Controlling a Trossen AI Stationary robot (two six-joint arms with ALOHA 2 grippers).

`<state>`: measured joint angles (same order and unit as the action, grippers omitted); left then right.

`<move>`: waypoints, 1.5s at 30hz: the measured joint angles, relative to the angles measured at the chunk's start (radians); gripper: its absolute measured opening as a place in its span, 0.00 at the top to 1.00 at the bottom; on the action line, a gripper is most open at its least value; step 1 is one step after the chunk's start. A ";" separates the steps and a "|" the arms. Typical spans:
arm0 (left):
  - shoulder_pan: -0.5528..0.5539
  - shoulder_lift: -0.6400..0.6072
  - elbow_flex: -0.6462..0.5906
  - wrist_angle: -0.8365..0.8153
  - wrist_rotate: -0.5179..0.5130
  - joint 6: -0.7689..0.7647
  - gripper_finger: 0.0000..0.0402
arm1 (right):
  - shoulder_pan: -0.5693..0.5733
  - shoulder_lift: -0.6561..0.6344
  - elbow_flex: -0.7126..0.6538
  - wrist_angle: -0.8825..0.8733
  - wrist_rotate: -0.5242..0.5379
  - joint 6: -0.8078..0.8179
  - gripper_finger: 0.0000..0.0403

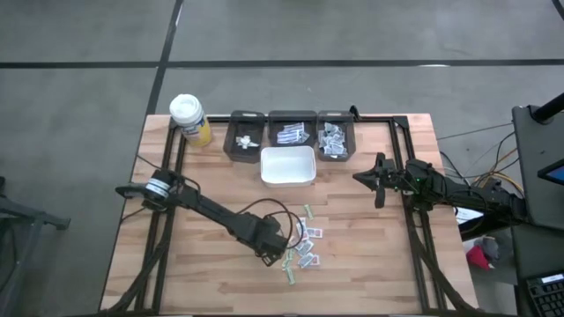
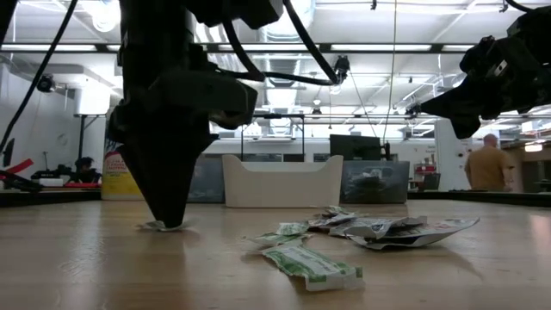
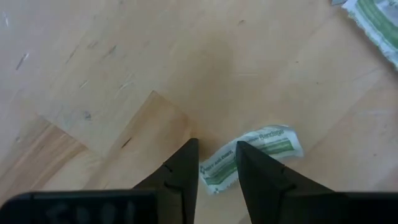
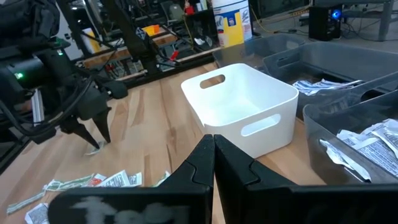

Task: Pick & Place First Aid Supplies
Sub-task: Put the green bandage pack into the left black bin

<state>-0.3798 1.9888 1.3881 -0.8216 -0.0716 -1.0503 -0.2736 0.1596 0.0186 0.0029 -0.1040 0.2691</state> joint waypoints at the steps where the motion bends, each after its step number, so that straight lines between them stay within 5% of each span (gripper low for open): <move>1: 0.000 0.006 0.001 0.000 0.000 0.002 0.74 | 0.000 0.000 0.000 0.000 0.000 0.000 0.98; 11: 0.000 0.021 0.001 -0.012 -0.007 0.008 0.98 | 0.000 0.000 0.000 0.000 0.000 0.000 0.98; 19: -0.001 -0.026 0.000 -0.007 -0.027 0.080 1.00 | 0.000 0.000 0.000 0.000 0.000 0.000 0.98; 23: 0.001 -0.114 0.007 -0.012 -0.111 0.087 1.00 | 0.000 0.000 0.000 0.000 0.000 0.000 0.98; 29: 0.032 -0.258 0.005 -0.038 -0.417 0.082 1.00 | 0.000 0.000 0.000 0.000 0.002 0.000 0.98; 32: 0.074 -0.322 0.005 -0.054 -0.461 0.119 1.00 | 0.000 0.001 0.000 0.000 0.002 0.000 0.98; 34: 0.101 -0.349 0.001 -0.052 -0.446 0.167 1.00 | 0.000 0.000 0.000 0.000 0.001 0.000 0.98; 38: 0.137 -0.367 -0.001 -0.051 -0.251 0.202 1.00 | 0.000 0.000 0.000 0.000 0.001 0.000 0.98; 45: 0.130 -0.280 -0.003 -0.005 -0.066 -0.142 0.96 | 0.000 0.000 0.000 0.000 0.001 0.000 0.98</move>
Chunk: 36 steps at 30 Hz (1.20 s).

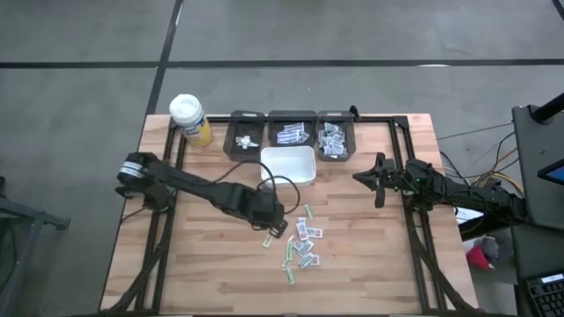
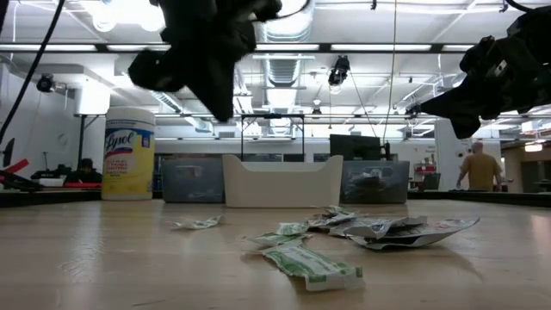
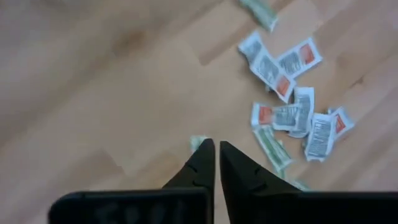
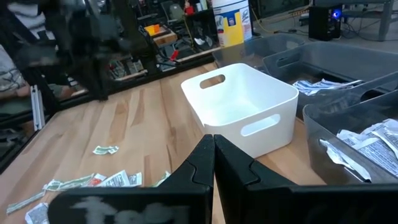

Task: Pick & Place First Aid Supplies
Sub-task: Put the green bandage pack into the left black bin

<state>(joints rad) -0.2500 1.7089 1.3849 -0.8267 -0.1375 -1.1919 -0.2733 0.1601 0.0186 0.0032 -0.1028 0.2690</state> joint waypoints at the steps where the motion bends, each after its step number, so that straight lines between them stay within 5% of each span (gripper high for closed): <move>1: -0.004 0.019 0.000 0.017 0.020 -0.032 0.94 | 0.000 0.001 0.000 0.000 0.001 -0.001 0.98; 11: -0.030 0.172 0.000 0.094 0.101 -0.210 0.83 | 0.000 0.000 0.000 0.000 0.000 -0.015 0.98; 31: -0.031 0.334 0.008 0.128 0.102 -0.286 0.83 | 0.000 0.000 0.000 0.000 0.000 -0.019 0.98; 36: -0.031 0.369 0.006 0.127 0.108 -0.281 0.90 | 0.000 0.000 0.000 0.000 0.000 -0.019 0.98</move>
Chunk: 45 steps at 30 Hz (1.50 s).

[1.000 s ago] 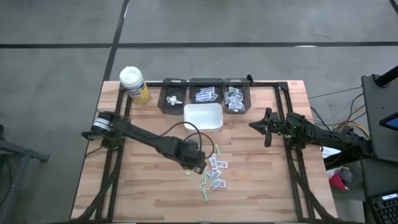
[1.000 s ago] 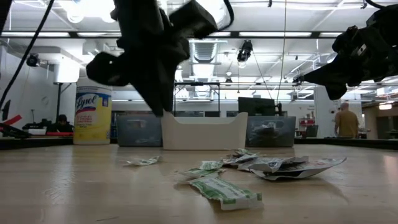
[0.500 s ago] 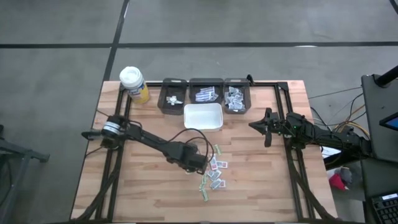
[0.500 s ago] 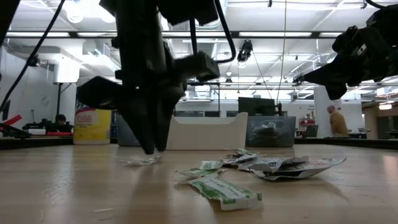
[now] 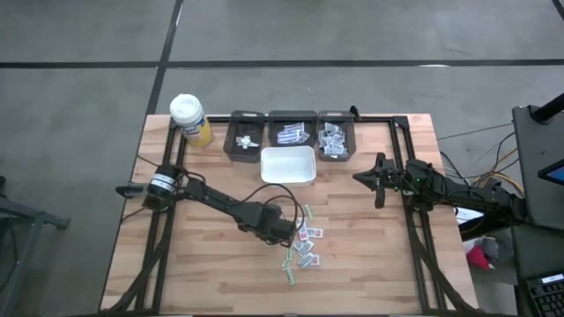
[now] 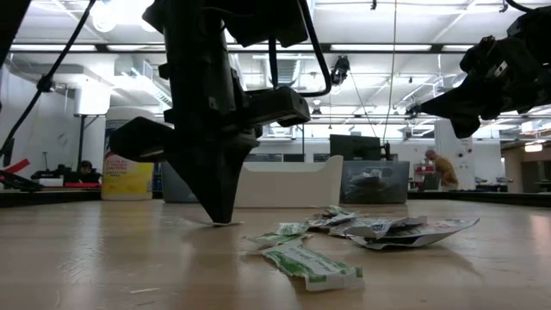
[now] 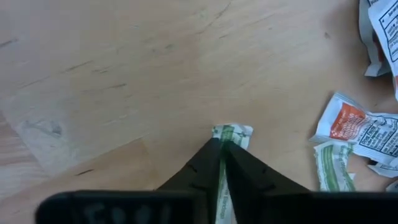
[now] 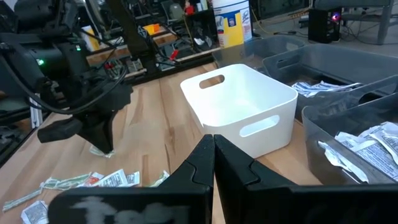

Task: Pick & Place First Aid Supplies
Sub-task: Put the green bandage pack into the left black bin

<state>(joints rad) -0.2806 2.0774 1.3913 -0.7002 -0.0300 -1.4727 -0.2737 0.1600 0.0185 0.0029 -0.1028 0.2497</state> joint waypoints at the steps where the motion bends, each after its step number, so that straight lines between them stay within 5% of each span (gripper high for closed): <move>1: 0.000 0.004 0.000 0.000 0.002 0.008 0.92 | 0.000 0.000 0.000 0.000 0.000 0.000 0.98; 4: 0.000 0.009 -0.001 -0.003 0.002 0.039 0.98 | 0.000 0.000 0.000 0.000 0.000 0.000 0.98; 13: -0.001 -0.003 -0.001 -0.019 -0.017 0.093 1.00 | 0.000 0.000 0.000 0.000 0.000 -0.026 0.98; 22: 0.003 -0.064 -0.004 -0.150 -0.156 0.096 1.00 | 0.000 0.000 0.000 0.000 0.000 -0.026 0.98; 33: 0.004 -0.070 -0.004 -0.172 -0.161 0.131 1.00 | 0.000 0.000 0.000 0.000 0.000 -0.026 0.98; 45: 0.005 -0.097 -0.006 -0.174 -0.171 0.108 0.87 | 0.000 0.000 0.000 0.000 0.000 -0.025 0.98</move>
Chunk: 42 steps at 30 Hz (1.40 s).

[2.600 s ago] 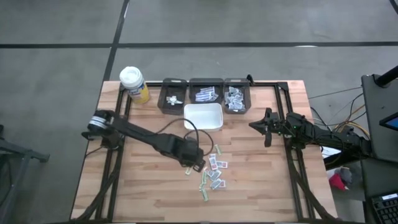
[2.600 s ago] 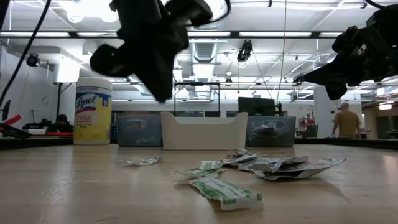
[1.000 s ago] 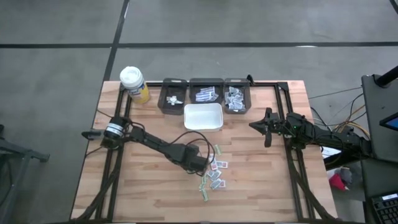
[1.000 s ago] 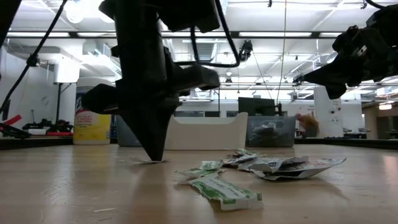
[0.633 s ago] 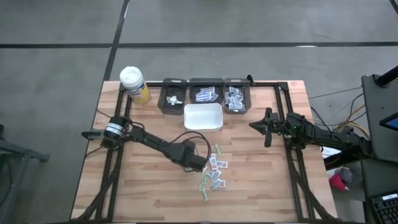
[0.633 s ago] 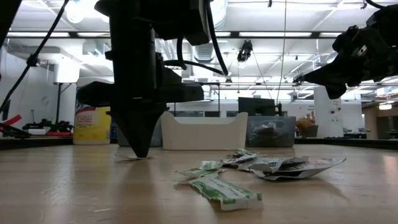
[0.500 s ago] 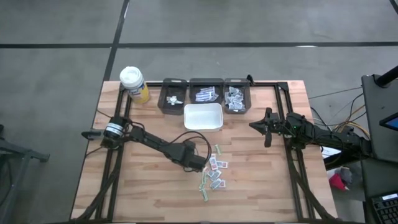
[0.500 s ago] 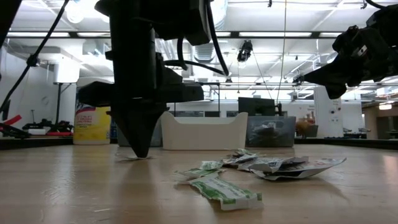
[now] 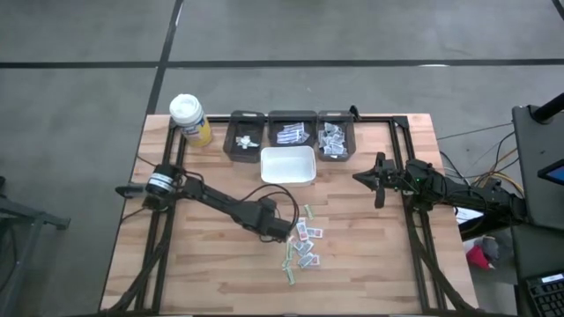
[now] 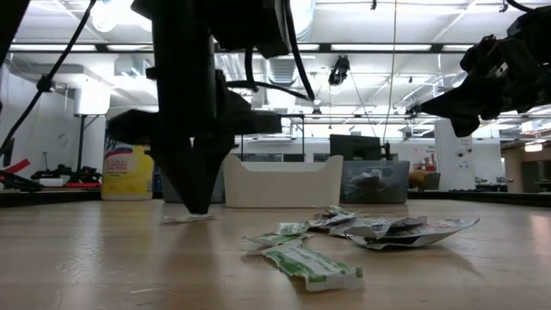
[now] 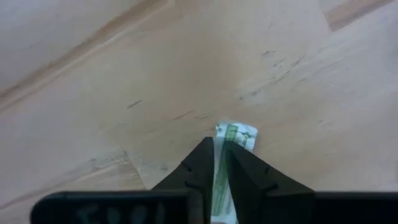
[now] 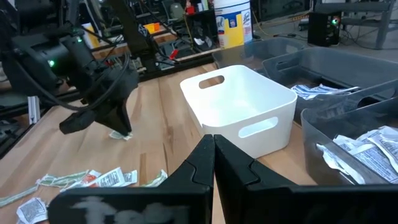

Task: Pick & Place First Aid Supplies
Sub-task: Put the green bandage pack into the left black bin

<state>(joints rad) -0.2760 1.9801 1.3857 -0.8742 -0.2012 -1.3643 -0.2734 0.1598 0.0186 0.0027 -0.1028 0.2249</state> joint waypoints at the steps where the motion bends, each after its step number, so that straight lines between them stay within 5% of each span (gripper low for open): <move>1: 0.000 -0.010 0.000 0.000 0.000 -0.005 0.86 | 0.000 0.000 0.000 0.000 0.000 0.000 0.98; 26: 0.000 -0.036 -0.010 0.054 -0.018 -0.047 0.76 | 0.000 0.000 0.000 0.000 0.000 0.003 0.98; 38: 0.000 -0.030 -0.124 0.178 0.005 -0.070 0.76 | 0.000 0.000 0.000 0.000 0.000 0.002 0.98; 42: 0.001 -0.028 -0.137 0.158 0.020 -0.081 0.83 | 0.000 0.000 0.000 0.000 0.000 0.003 0.98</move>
<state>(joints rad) -0.2754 1.9524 1.2490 -0.7159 -0.1812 -1.4456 -0.2733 0.1596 0.0185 0.0025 -0.1032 0.2279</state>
